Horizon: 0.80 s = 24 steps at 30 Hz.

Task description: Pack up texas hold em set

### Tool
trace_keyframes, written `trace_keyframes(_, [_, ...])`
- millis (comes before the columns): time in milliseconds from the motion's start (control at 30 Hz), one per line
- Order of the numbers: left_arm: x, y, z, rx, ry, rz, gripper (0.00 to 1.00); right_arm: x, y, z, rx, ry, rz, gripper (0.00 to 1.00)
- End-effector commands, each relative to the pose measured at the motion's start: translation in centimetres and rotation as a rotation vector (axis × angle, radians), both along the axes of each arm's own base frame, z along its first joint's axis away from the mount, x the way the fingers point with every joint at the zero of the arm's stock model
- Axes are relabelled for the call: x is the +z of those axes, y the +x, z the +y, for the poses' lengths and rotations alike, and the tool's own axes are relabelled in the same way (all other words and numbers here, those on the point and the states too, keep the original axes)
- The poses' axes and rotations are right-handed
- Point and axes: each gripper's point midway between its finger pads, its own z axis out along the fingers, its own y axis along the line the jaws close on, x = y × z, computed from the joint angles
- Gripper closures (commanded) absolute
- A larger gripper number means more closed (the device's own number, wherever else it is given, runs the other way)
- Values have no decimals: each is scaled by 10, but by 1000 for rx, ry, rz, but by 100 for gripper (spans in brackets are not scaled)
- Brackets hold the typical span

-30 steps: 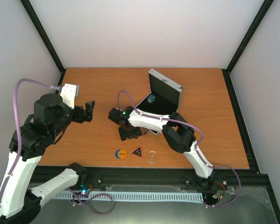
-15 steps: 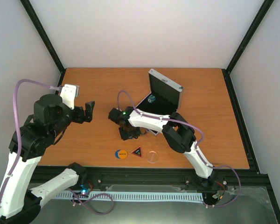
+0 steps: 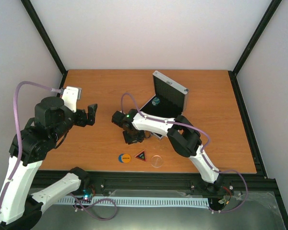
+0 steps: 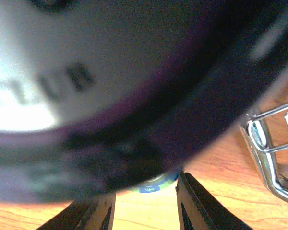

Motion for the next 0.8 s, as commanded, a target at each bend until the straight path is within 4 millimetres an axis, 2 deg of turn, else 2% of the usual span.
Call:
trace_keyframes(0, [2,-2,4,7,14,-7,0,18,-9,-6,14,-17,13,64])
trace_keyframes(267, [-2,0,4,12,16,3,0,32,-6,-4,16,6,-9,64])
trace_keyframes(500, [-8,0,4,14,21,16,0,32,-1,6,45,32,-22,31])
trace_keyframes(633, [-9,0,4,15,26,20,0,27,4,14,71,35,-24,28])
trace_keyframes(767, [-11,0,5,18,30,22,0,19,9,16,79,23,-28,30])
